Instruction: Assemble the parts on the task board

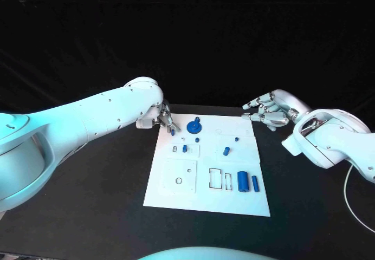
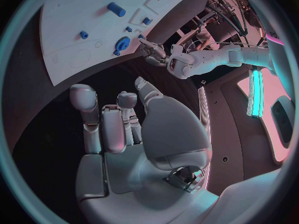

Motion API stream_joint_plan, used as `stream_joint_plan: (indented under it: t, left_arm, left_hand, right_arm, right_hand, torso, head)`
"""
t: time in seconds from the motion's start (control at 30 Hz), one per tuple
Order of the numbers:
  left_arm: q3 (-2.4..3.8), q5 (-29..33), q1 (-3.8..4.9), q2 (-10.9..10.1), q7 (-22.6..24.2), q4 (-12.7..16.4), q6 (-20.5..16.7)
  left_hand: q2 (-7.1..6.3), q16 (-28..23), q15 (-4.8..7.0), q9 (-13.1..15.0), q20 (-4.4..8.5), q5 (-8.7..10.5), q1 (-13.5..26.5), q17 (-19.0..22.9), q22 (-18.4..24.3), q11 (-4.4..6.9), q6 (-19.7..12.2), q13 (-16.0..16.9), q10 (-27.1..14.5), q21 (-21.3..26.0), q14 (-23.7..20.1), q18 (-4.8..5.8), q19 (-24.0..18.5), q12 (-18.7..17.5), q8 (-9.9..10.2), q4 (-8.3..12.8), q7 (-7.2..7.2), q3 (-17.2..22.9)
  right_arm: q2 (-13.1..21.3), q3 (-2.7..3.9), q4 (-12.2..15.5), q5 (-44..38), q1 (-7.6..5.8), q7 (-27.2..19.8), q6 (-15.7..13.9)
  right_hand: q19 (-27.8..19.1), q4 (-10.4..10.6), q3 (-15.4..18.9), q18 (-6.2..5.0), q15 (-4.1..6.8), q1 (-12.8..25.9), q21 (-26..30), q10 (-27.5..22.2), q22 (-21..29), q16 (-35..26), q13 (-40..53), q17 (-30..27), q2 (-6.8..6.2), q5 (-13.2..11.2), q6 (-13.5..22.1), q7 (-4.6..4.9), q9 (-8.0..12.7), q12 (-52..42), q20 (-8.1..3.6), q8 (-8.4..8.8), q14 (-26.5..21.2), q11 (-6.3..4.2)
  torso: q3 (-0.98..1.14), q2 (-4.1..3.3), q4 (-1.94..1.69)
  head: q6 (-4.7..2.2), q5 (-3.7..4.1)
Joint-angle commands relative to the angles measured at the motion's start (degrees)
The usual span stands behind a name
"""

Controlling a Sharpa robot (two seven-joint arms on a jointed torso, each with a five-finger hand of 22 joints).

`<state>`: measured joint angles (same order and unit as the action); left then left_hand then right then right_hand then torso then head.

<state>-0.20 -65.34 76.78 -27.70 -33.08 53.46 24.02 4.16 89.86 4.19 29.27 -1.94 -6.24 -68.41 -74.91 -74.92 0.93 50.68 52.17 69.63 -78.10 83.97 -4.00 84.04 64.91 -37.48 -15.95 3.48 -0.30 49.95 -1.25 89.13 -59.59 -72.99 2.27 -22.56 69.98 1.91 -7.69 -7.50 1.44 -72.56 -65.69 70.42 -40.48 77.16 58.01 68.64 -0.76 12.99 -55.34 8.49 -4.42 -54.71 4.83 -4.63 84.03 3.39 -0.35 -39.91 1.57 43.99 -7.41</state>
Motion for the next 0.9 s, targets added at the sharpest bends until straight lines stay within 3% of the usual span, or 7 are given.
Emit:
stream_joint_plan:
  t: [0.03, 0.13, 0.3, 0.47, 0.77, 0.8, 0.9]
  left_arm:
    - [0.01, 0.18, -0.07, 0.19, 0.19, -0.11, -0.03]
    - [0.01, 0.18, -0.08, 0.21, 0.36, -0.19, -0.13]
    - [0.01, 0.39, -0.11, 0.27, 0.72, -0.31, 0.04]
    - [0.01, 0.75, -0.24, 0.44, 1.03, -0.64, 0.27]
    - [-0.01, 1.92, -0.43, 0.25, 1.88, -0.79, -0.86]
    - [-0.01, 2.4, -0.44, 0.01, 2.08, -0.58, -1.27]
    - [-0.03, 3.94, -0.44, -0.77, 2.28, 0.34, -1.83]
  left_hand:
    - [0.22, 0.14, 0.32, 0.19, 0.3, -0.06, -1.44, -15.09, -1.17, -0.02, -0.21, -0.05, 0.41, -0.27, 6.03, 0.71, 1.38, 0.1, -0.4, 0.58, -0.3, 0.37]
    - [0.71, 0.14, 0.42, 0.4, 0.36, -0.14, -3.31, -15.09, -1.2, 0.11, -0.43, -0.13, 0.36, -0.23, 6.03, 0.7, 1.37, 0.01, -0.58, 1.5, -0.44, 1.22]
    - [1.7, 0.14, 0.78, 0.6, 0.64, -0.41, -8.96, -15.09, -1.35, 0.54, -1.34, -0.41, 0.06, -0.24, 6.03, 0.71, 1.37, -0.45, -0.52, 5.0, -0.87, 5.14]
    - [1.41, 0.14, 0.78, 0.64, 0.77, -0.51, -12.02, -15.09, -1.5, 0.47, -2.1, -0.78, -0.18, -0.24, 6.03, 0.74, 1.37, -1.11, -0.26, 7.27, -0.7, 10.16]
    - [-2.88, 0.14, 0.28, 1.48, 0.5, -0.46, -9.61, -15.09, -1.9, 0.16, -2.42, -1.15, 0.35, -0.23, 6.03, 0.74, 1.41, -1.61, -0.97, 8.44, -0.36, 22.22]
    - [-4.3, 0.14, 0.3, 1.87, 0.42, -0.62, -8.11, -15.09, -1.98, 0.18, -2.38, -1.18, 0.59, -0.19, 6.03, 0.75, 1.42, -1.64, -1.4, 8.76, -0.12, 25.71]
    - [-5.76, 0.14, 0.41, 2.35, 0.3, -1.38, -6.87, -15.09, -1.88, 0.28, -2.34, -0.97, 1.03, 0.03, 6.03, 0.75, 1.38, -1.5, -1.92, 9.68, -0.26, 29.52]
  right_arm:
    - [-0.03, 0.01, 0.06, -0.09, 0.03, -0.28, 0.1]
    - [-0.03, 0.01, 0.07, -0.09, 0.03, -0.26, 0.12]
    - [-0.03, 0.01, 0.1, -0.09, 0.03, -0.24, 0.15]
    - [-0.03, 0.01, 0.12, -0.09, 0.03, -0.23, 0.16]
    - [0.06, 0.01, 0.16, -0.09, 0.03, -0.16, 0.24]
    - [0.08, 0.01, 0.16, -0.09, 0.03, -0.14, 0.29]
    - [0.13, 0.01, 0.18, -0.09, 0.03, -0.1, 0.35]
  right_hand:
    - [-0.16, 0.06, -0.13, -1.15, -0.21, -0.57, 0.26, -0.49, 0.08, -0.23, -0.05, -0.04, 0.16, 0.35, 0.46, 0.05, 0.06, 0.19, -0.05, -0.05, 1.54, -0.1]
    - [-0.16, 0.06, -0.13, -1.15, -0.21, -0.57, 0.26, -0.49, 0.08, -0.23, -0.05, -0.04, 0.16, 0.35, 0.46, 0.05, 0.06, 0.19, -0.05, -0.05, 1.54, -0.1]
    - [-0.15, 0.09, -0.13, -1.15, -0.21, -0.58, 0.28, -0.48, 0.1, -0.27, -0.07, -0.08, 0.16, 0.39, 0.41, 0.05, 0.04, 0.19, -0.05, -0.08, 1.54, -0.1]
    - [-0.14, 0.09, -0.13, -1.15, -0.21, -0.58, 0.28, -0.48, 0.1, -0.28, -0.07, -0.08, 0.16, 0.39, 0.4, 0.04, 0.04, 0.19, -0.05, -0.09, 1.54, -0.1]
    - [-0.12, 0.12, -0.12, -1.14, -0.21, -0.58, 0.29, -0.41, 0.1, -0.26, 0.02, -0.04, 0.16, 0.42, 0.36, 0.04, 0.03, 0.08, -0.05, -0.12, 1.55, -0.1]
    - [-0.12, 0.12, -0.12, -1.14, -0.21, -0.58, 0.29, -0.41, 0.1, -0.26, 0.02, -0.04, 0.16, 0.42, 0.36, 0.04, 0.03, 0.08, -0.05, -0.12, 1.55, -0.1]
    - [-0.12, 0.12, -0.12, -1.14, -0.21, -0.58, 0.29, -0.41, 0.1, -0.26, 0.02, -0.04, 0.16, 0.42, 0.36, 0.04, 0.03, 0.08, -0.05, -0.12, 1.55, -0.1]
  torso:
    - [0.01, 0.02, 0.0]
    - [0.03, 0.04, 0.0]
    - [0.04, 0.0, -0.01]
    - [0.03, 0.03, 0.02]
    - [0.07, 0.05, -0.02]
    - [0.08, 0.08, -0.03]
    - [0.09, 0.1, -0.07]
  head:
    - [0.02, -0.02]
    - [0.01, -0.04]
    - [0.11, -0.03]
    - [0.19, -0.04]
    - [0.4, -0.08]
    - [0.37, -0.09]
    - [0.41, -0.18]
